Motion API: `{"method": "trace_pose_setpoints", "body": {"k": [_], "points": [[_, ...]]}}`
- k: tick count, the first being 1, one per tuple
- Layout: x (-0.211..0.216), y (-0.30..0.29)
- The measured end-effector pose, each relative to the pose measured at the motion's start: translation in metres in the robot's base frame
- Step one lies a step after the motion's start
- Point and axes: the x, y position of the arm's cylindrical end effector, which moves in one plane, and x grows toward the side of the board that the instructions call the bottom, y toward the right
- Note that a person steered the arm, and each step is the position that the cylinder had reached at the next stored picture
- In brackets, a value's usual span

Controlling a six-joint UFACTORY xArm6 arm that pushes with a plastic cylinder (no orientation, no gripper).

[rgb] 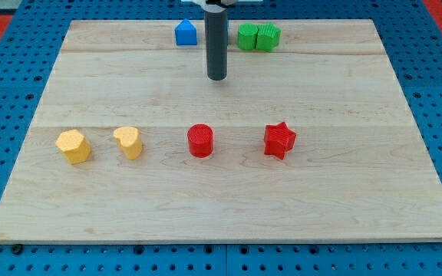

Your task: Touch the bottom of blue triangle

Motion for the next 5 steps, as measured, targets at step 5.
{"method": "trace_pose_setpoints", "body": {"k": [5], "points": [[-0.06,-0.023]]}}
